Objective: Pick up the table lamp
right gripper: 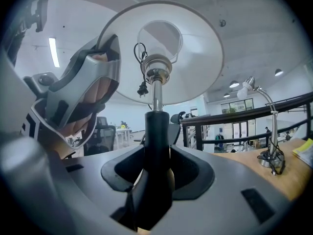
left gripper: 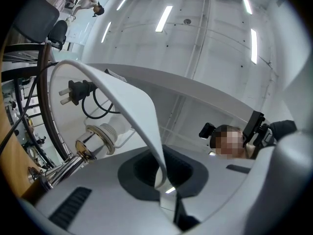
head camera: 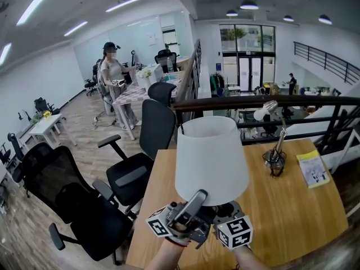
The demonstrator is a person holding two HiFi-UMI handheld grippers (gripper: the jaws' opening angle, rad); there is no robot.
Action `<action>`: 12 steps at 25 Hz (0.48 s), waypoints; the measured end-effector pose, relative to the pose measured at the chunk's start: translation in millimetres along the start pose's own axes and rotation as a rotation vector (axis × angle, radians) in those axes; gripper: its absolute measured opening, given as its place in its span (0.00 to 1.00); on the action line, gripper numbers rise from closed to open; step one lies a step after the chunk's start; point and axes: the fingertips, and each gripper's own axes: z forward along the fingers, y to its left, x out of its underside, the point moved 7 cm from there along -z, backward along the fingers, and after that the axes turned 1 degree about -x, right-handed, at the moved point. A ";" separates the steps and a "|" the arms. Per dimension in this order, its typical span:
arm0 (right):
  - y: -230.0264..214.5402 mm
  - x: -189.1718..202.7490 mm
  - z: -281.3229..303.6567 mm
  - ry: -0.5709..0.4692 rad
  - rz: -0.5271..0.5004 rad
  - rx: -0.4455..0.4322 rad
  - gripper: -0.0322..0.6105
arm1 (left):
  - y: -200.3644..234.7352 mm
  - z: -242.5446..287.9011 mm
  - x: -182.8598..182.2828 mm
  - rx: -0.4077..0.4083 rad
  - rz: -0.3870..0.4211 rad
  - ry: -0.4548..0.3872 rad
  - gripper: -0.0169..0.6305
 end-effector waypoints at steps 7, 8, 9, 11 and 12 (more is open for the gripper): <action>1.7 3.8 -0.6 -0.003 0.009 0.003 0.31 | -2.9 -1.3 2.3 -0.004 0.008 0.017 0.05; 1.7 4.0 -0.6 -0.005 0.010 0.001 0.31 | -3.0 -1.5 2.7 -0.005 0.010 0.019 0.04; 1.6 3.9 -0.6 -0.007 0.010 0.000 0.31 | -3.1 -1.2 3.2 -0.006 0.012 0.021 0.04; 1.4 3.7 -1.0 -0.011 0.009 -0.001 0.31 | -4.1 0.0 3.8 -0.003 0.013 0.019 0.04; 1.3 3.4 -1.4 -0.013 0.008 -0.001 0.31 | -4.6 0.3 4.0 -0.002 0.014 0.018 0.04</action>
